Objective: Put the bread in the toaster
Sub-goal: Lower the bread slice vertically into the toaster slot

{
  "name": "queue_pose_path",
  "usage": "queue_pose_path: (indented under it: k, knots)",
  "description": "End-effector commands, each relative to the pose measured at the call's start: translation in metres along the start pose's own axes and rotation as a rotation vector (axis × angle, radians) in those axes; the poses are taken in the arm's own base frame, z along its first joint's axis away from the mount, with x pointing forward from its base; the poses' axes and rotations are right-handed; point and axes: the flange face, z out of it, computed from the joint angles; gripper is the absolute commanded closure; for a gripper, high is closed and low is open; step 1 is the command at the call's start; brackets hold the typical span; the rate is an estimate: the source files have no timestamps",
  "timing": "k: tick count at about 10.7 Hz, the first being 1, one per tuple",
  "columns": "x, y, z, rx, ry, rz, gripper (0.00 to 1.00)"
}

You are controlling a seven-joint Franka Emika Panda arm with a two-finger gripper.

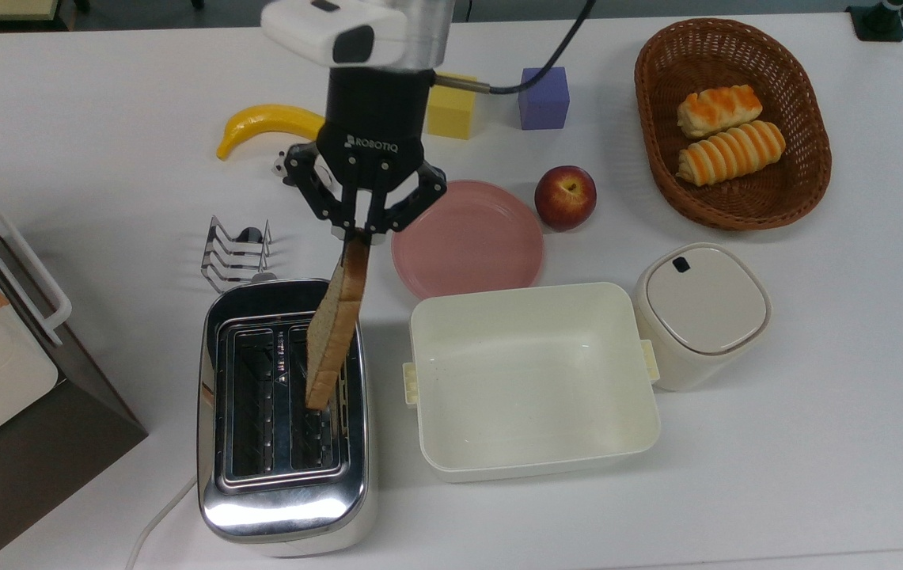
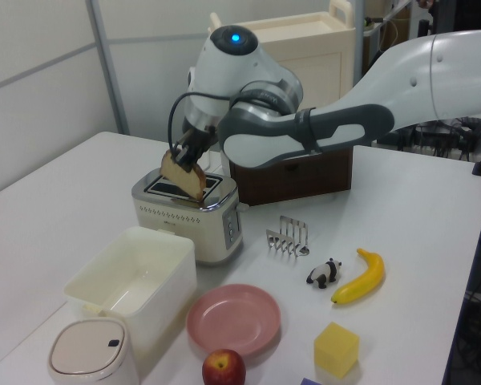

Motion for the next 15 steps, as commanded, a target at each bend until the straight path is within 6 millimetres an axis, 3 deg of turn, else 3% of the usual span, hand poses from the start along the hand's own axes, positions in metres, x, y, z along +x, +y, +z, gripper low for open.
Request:
queue_pose_path:
  k: [1,5,12,13,14,15]
  knots:
    - [-0.002,0.008,0.002,0.010,0.014,0.024,1.00]
    - [0.000,0.029,0.007,-0.003,0.040,0.034,1.00]
    - [-0.014,0.030,0.028,-0.011,0.001,-0.011,1.00]
    - [-0.014,0.031,0.028,-0.009,0.000,-0.031,0.68]
    - [-0.015,0.033,0.030,-0.011,-0.005,-0.071,0.01]
    - [-0.014,0.033,0.030,-0.009,-0.004,-0.095,0.00]
